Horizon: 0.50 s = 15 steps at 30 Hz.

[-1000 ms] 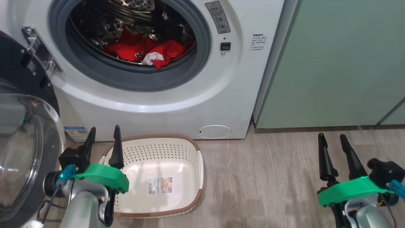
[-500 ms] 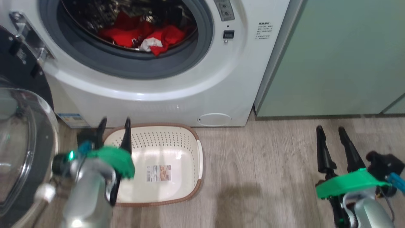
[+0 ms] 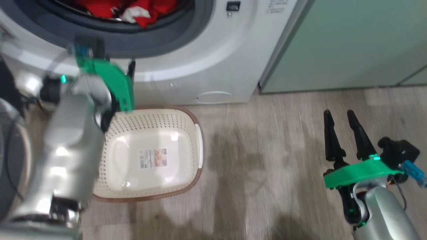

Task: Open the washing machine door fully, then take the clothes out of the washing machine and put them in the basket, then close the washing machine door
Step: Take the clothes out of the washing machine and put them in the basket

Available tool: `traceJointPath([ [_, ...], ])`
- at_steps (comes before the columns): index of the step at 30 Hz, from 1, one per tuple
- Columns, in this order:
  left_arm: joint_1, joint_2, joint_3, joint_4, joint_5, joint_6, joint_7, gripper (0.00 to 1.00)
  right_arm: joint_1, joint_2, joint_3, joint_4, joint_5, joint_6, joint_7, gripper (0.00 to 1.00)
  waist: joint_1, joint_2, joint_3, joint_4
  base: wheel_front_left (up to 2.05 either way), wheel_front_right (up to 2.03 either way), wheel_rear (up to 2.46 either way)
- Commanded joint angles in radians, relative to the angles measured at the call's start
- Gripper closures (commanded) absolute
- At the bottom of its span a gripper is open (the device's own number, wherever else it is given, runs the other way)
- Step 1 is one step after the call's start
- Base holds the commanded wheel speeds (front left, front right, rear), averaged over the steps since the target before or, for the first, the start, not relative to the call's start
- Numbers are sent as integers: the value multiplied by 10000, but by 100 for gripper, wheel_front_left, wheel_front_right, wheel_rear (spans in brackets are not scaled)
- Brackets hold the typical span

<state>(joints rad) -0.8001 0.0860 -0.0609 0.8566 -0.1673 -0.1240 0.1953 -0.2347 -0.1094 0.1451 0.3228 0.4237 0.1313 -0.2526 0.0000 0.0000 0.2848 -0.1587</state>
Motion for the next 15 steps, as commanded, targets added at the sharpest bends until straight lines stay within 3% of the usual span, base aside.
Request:
traceJointPath([
  [1, -937, 348, 137, -199, -174, -32, 441, 0, -279, 46, 216, -259, 84, -6, -92, 0, 0, 0, 503, -321, 0, 0, 0],
  [5, -2372, 519, 35, 247, -408, -47, 1613, 0, -561, 139, 313, -286, 97, -6, -92, 0, 0, 0, 1062, -625, 0, 0, 0],
  [15, -4573, 948, -101, 932, -272, 239, 2432, 0, -1215, 273, 415, -423, 154, -6, -92, 0, 0, 0, 2233, -1162, 0, 0, 0],
])
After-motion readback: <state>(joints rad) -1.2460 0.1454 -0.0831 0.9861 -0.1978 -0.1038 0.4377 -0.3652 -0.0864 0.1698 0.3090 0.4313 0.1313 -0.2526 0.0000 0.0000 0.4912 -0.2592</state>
